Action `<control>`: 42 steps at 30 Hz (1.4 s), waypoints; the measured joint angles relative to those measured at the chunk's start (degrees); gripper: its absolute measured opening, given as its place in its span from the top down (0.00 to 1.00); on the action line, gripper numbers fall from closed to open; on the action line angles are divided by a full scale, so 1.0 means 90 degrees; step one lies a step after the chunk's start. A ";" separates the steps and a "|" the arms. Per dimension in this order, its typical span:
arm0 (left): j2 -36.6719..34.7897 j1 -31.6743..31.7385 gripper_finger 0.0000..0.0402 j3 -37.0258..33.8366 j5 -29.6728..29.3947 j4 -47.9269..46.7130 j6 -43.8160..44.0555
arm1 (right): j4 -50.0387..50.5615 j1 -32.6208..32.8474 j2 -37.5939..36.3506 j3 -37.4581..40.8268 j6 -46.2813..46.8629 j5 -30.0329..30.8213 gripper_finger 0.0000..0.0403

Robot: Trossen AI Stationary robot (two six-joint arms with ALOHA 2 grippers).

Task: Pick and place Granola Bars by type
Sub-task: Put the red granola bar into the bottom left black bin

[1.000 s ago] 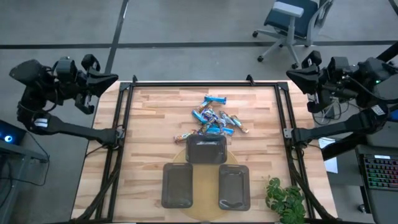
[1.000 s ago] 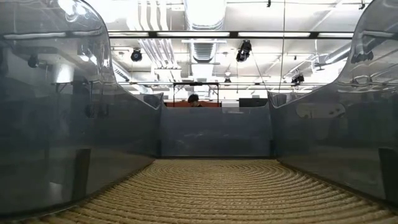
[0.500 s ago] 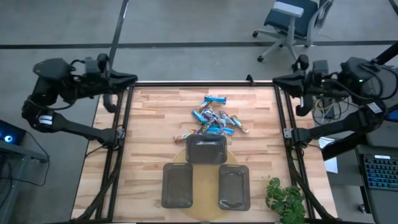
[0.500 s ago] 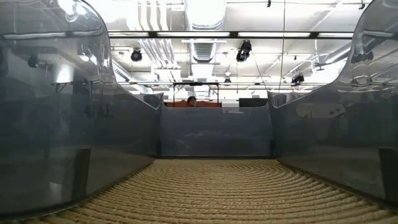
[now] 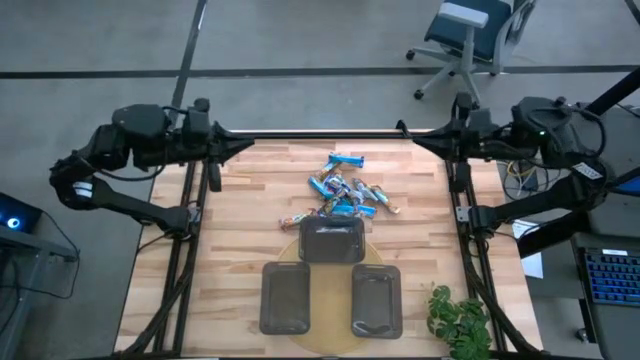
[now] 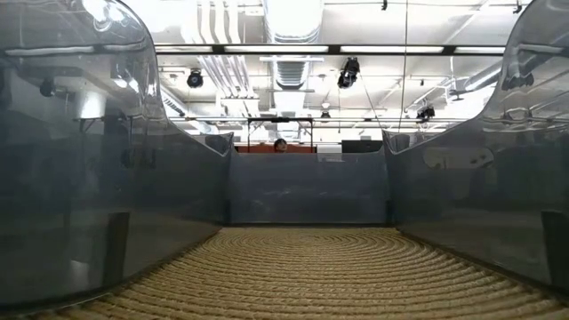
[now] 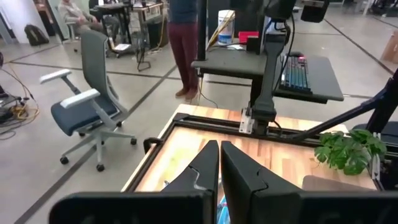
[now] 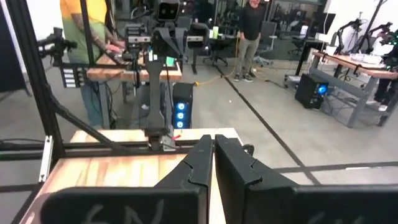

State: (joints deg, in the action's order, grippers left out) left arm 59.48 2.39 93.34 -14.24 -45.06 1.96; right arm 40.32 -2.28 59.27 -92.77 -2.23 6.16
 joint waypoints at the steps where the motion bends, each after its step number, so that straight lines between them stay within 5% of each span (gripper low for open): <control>1: 0.0043 0.0000 1.00 -0.0001 -0.0002 0.0007 0.0000 | 0.0020 0.0000 0.0034 0.0001 0.0004 0.0001 0.98; 17: 0.0638 0.0000 1.00 -0.0100 -0.0002 -0.0046 -0.0051 | 0.0902 0.0000 0.0737 0.0019 0.0576 0.0336 0.98; 42: 0.0978 0.0015 1.00 -0.0097 -0.0377 -0.1685 0.0425 | 0.1691 0.0002 0.1660 0.0022 0.0751 0.0332 0.98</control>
State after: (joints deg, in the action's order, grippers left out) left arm 68.29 2.52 92.47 -17.63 -60.22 5.78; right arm 55.54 -2.26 74.21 -92.58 4.53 9.15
